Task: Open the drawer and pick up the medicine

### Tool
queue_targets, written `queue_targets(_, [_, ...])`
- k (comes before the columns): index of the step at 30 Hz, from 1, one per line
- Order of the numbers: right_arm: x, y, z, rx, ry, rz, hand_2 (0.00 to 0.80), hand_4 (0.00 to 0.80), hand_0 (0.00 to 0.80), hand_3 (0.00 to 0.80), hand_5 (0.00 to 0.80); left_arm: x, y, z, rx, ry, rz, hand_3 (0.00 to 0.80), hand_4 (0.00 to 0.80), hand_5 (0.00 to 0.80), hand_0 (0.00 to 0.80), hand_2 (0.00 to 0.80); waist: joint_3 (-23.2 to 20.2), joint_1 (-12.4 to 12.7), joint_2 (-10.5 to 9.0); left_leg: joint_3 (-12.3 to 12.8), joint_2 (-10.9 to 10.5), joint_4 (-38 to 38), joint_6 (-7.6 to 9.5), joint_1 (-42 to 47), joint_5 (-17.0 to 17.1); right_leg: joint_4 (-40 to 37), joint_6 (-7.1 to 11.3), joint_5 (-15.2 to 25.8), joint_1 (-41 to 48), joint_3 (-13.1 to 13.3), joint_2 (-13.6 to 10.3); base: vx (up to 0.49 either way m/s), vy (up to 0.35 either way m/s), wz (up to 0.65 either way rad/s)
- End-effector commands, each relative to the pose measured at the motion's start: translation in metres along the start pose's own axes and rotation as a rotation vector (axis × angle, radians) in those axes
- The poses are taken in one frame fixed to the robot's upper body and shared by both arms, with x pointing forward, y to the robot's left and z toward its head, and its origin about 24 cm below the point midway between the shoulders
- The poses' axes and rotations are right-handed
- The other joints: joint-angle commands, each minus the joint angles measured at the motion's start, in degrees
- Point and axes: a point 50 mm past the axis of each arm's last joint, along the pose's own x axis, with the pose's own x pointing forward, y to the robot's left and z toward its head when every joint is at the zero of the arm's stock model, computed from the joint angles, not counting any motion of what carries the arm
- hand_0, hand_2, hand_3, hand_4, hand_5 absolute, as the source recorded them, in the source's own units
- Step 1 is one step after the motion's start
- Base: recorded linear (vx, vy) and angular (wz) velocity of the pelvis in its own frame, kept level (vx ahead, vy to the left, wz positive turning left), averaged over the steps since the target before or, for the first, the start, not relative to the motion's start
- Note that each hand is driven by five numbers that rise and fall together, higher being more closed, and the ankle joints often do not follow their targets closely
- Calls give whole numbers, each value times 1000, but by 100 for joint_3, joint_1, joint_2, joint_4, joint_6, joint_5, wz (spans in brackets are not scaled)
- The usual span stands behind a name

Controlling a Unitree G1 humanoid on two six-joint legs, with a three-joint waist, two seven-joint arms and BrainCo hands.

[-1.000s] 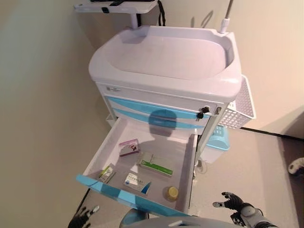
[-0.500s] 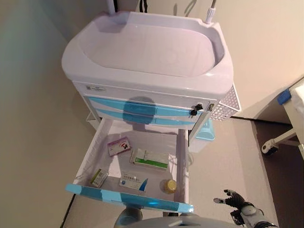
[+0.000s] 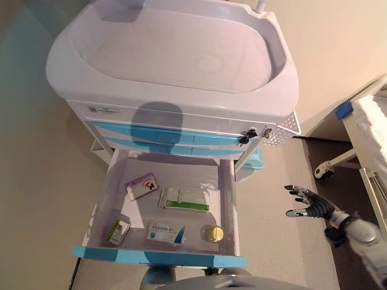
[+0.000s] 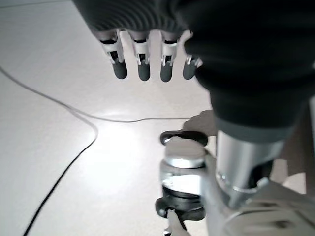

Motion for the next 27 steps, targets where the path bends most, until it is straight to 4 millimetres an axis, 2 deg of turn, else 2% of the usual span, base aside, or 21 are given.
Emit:
queue_targets(1, [0,-5,52,117,-258,112,0,0,0,0,0,-4,3,-18,32,67,-9,0,0,0,0,0,-150,100,-153,69,-244,-128,82,-64,-42,235,461,517,-536,149,-181,0,0,0])
queue_targets(3, [2,2,73,154,-352,186,0,0,0,0,0,-4,2,-21,37,74,-14,0,0,0,0,0,-175,135,-138,77,-229,-151,76,-60,-33,187,461,539,-522,141,-172,0,0,0])
queue_targets(4, [2,2,73,154,-352,186,0,0,0,0,0,-4,2,-21,36,74,-14,0,0,0,0,0,-175,132,-138,77,-229,-152,76,-58,-33,186,461,540,-520,141,-172,0,0,0])
queue_targets(5, [5,9,93,145,-412,272,0,0,0,0,0,-5,0,-24,48,84,-24,0,0,0,0,0,-194,177,-126,67,-218,-169,69,-51,-26,141,455,545,-486,127,-164,0,0,0])
queue_targets(7, [9,17,109,141,-458,351,0,0,0,0,0,-5,-3,-27,56,92,-33,0,0,0,0,0,-199,238,-123,50,-215,-177,62,-48,-17,117,449,541,-457,105,-157,0,0,0])
queue_targets(8, [10,18,110,140,-459,353,0,0,0,0,0,-5,-3,-27,54,92,-33,0,0,0,0,0,-198,227,-125,49,-215,-177,62,-46,-17,116,449,541,-455,104,-157,8,-33,3])
queue_targets(9, [14,25,126,124,-514,411,0,0,0,0,0,-5,-5,-28,60,96,-39,0,0,0,0,0,-184,296,-119,17,-212,-194,58,-33,-1,100,445,540,-416,49,-160,6,-33,5])
queue_targets(10, [16,28,132,126,-537,425,0,0,0,0,0,-5,-5,-27,63,94,-38,0,0,0,0,0,-175,320,-114,1,-215,-199,59,-30,3,97,445,538,-401,29,-158,6,-33,4])
queue_targets(12, [20,30,136,144,-559,435,0,0,0,0,0,-4,-5,-26,66,91,-36,0,0,0,0,0,-158,351,-109,-16,-220,-198,57,-34,12,94,443,539,-392,1,-157,-4,-22,7])
queue_targets(15, [33,43,155,176,-676,462,0,0,0,0,0,-3,-6,-23,68,85,-22,0,0,0,0,0,-102,454,-70,-90,-233,-199,57,-54,41,93,432,535,-365,-96,-171,-9,-32,6])
queue_targets(20, [50,59,172,159,-762,476,0,0,0,0,0,-1,-7,-17,53,76,2,0,0,0,0,0,-40,539,-36,-196,-249,-192,59,-101,69,107,419,517,-362,-194,-183,-17,-27,17])
queue_targets(21, [59,65,177,161,-791,445,0,0,0,0,0,0,-8,-11,51,61,17,0,0,0,0,0,7,583,-16,-254,-258,-181,64,-127,81,118,410,507,-370,-239,-196,-17,-13,19])
queue_targets(22, [59,65,177,161,-791,445,0,0,0,0,0,0,-8,-11,51,61,17,0,0,0,0,0,7,581,-16,-254,-258,-181,64,-127,81,118,410,507,-370,-240,-196,-45,-26,29])
queue_targets(23, [71,71,180,129,-803,397,0,0,0,0,0,2,-10,-6,43,50,23,0,0,0,0,0,62,633,2,-308,-275,-166,68,-176,104,144,400,499,-391,-300,-199,-27,-13,26])
queue_targets(24, [71,71,180,129,-804,397,0,0,0,0,0,2,-10,-6,43,50,23,0,0,0,0,0,62,628,0,-311,-276,-164,68,-178,105,146,400,498,-392,-303,-200,-29,-20,24])
queue_targets(27, [89,77,181,19,-818,207,0,0,0,0,0,5,-17,6,4,27,35,0,0,0,0,0,158,676,21,-433,-309,-121,80,-265,134,217,381,469,-435,-417,-219,-23,-32,17])
